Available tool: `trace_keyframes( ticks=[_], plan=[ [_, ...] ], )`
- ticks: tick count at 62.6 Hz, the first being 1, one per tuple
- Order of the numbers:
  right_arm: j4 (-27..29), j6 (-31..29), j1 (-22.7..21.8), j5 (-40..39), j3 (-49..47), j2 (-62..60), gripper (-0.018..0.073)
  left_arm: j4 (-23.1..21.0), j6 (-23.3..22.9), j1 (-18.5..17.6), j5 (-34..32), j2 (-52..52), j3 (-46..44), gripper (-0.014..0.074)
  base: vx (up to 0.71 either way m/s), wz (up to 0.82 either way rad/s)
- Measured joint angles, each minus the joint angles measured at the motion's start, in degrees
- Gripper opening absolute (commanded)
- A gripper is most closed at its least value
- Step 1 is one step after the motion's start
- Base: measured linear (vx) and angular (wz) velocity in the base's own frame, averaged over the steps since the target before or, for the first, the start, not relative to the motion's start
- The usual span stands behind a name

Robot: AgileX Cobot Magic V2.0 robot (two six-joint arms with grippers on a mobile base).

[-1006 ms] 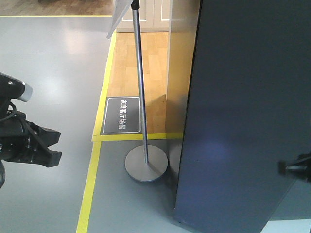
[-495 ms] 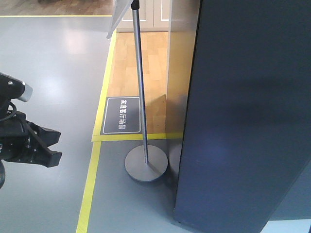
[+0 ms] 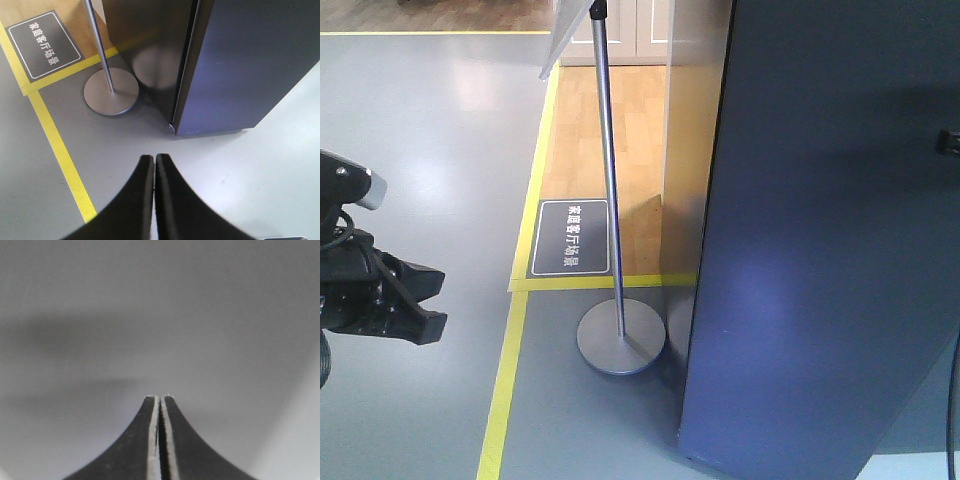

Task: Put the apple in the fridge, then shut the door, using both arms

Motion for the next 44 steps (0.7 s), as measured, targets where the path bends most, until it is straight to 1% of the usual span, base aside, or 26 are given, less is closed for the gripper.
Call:
trace_keyframes(
  ticks=[4,12,20,30,36,44],
  plan=[
    [0.0,-0.77,0.0,-0.41,-2.2,2.4,-0.0003,0.0,0.0,0.0,0.0,0.0,0.0,-0.0006,0.0,0.0],
    [0.0,-2.2,0.0,1.35,-6.98,6.67,-0.0003,0.0,0.0,0.0,0.0,0.0,0.0,-0.0006,0.0,0.0],
    [0.0,-2.47,-0.06,0.15,-11.78,11.62,-0.0003,0.0,0.0,0.0,0.04,-0.06,0.0,-0.0006,0.0,0.0],
    [0.0,-2.47,-0.06,1.93,-17.05,16.11,-0.0003,0.0,0.0,0.0,0.04,-0.06,0.0,-0.0006,0.0,0.0],
    [0.0,-2.41,-0.18,0.92,-19.3,18.05,-0.0003,0.0,0.0,0.0,0.04,-0.11,0.0,-0.0006,0.0,0.0],
    [0.0,-2.3,-0.18,-0.06,-19.98,19.37,-0.0003,0.0,0.0,0.0,0.04,-0.11,0.0,-0.0006,0.0,0.0]
  ],
)
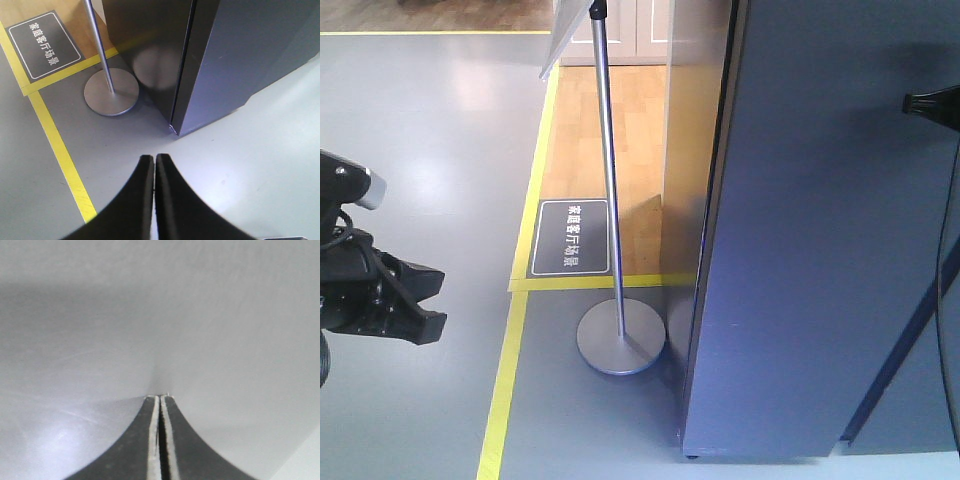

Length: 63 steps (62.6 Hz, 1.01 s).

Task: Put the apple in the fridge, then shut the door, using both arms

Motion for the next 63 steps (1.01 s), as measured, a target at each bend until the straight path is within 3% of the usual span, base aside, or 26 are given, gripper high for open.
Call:
trace_keyframes(
  ticks=[12,31,38,49,63],
  plan=[
    [0.16,0.0,0.0,0.2,-0.06,-0.17,-0.0003,0.0,0.0,0.0,0.0,0.0,0.0,-0.0006,0.0,0.0],
    [1.23,0.0,0.13,12.02,0.03,-5.29,-0.0003,0.0,0.0,0.02,0.0,0.0,0.0,-0.0006,0.0,0.0],
    [2.25,-0.49,0.95,13.27,4.05,-10.6,-0.0003,0.0,0.0,0.02,0.0,0.0,0.0,-0.0006,0.0,0.0],
    [2.7,-4.61,6.57,12.52,16.01,-21.38,-0.0003,0.0,0.0,0.02,0.0,0.0,0.0,-0.0006,0.0,0.0],
    [3.22,-3.8,14.23,22.39,26.8,-34.48,-0.0003,0.0,0.0,0.02,0.0,0.0,0.0,-0.0006,0.0,0.0]
  ],
)
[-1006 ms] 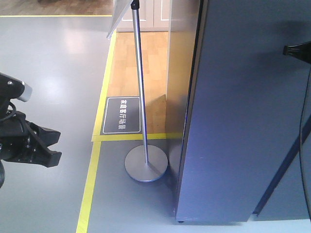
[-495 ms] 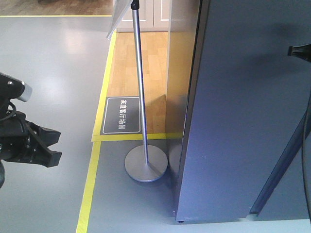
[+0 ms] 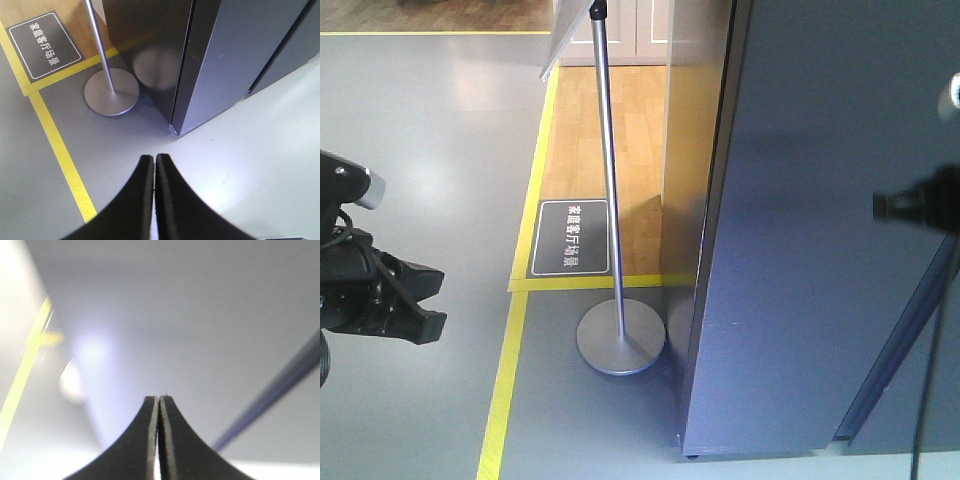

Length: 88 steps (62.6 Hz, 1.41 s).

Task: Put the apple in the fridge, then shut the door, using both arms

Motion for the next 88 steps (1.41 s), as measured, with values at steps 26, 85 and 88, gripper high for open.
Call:
trace_keyframes(
  ticks=[26,85,88],
  plan=[
    [0.97,1.53,3.25,17.94,9.27,-23.49,-0.0003,0.0,0.0,0.0,0.0,0.0,0.0,-0.0006,0.0,0.0],
    [1.45,1.27,3.25,34.88,19.18,-48.02,-0.0003,0.0,0.0,0.0,0.0,0.0,0.0,-0.0006,0.0,0.0],
    [1.5,1.27,3.25,34.88,19.18,-48.02,-0.0003,0.0,0.0,0.0,0.0,0.0,0.0,-0.0006,0.0,0.0]
  ],
)
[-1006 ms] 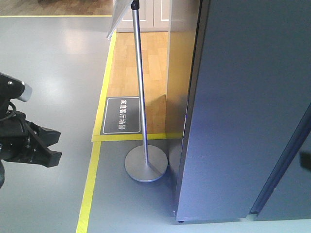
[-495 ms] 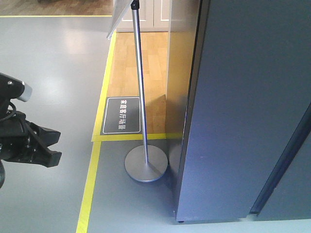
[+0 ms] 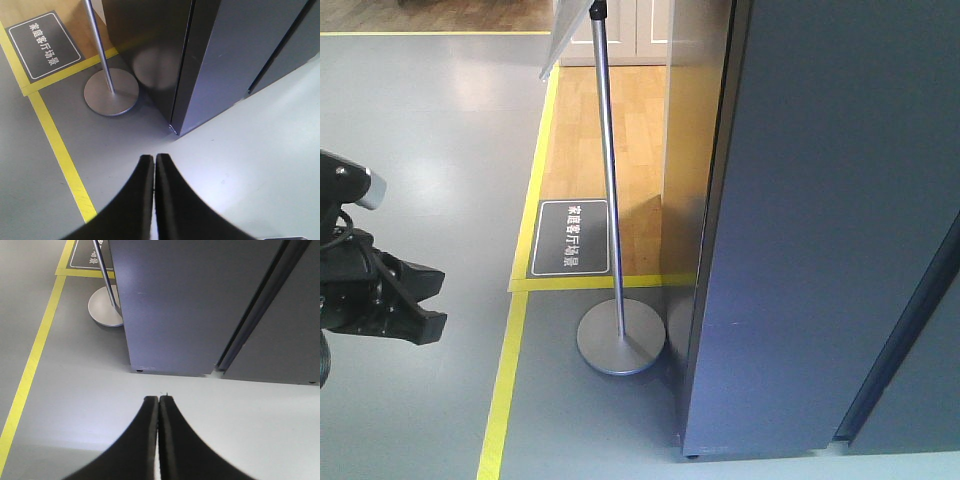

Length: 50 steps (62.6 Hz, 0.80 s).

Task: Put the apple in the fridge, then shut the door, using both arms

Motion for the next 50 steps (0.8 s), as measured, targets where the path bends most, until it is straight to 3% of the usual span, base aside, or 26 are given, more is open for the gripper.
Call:
trace_keyframes(
  ticks=[15,28,50],
  plan=[
    [0.06,0.0,0.0,0.04,0.0,0.0,-0.0003,0.0,0.0,0.06,-0.13,-0.46,0.32,-0.0006,0.0,0.0],
    [0.06,0.0,0.0,0.11,0.0,0.0,-0.0003,1.28,0.0,1.04,-1.89,-9.0,4.0,-0.0006,0.0,0.0],
    [0.24,0.0,0.0,0.22,0.0,0.0,-0.0003,2.01,0.0,11.59,-16.34,-35.88,24.53,-0.0006,0.0,0.0]
  ],
)
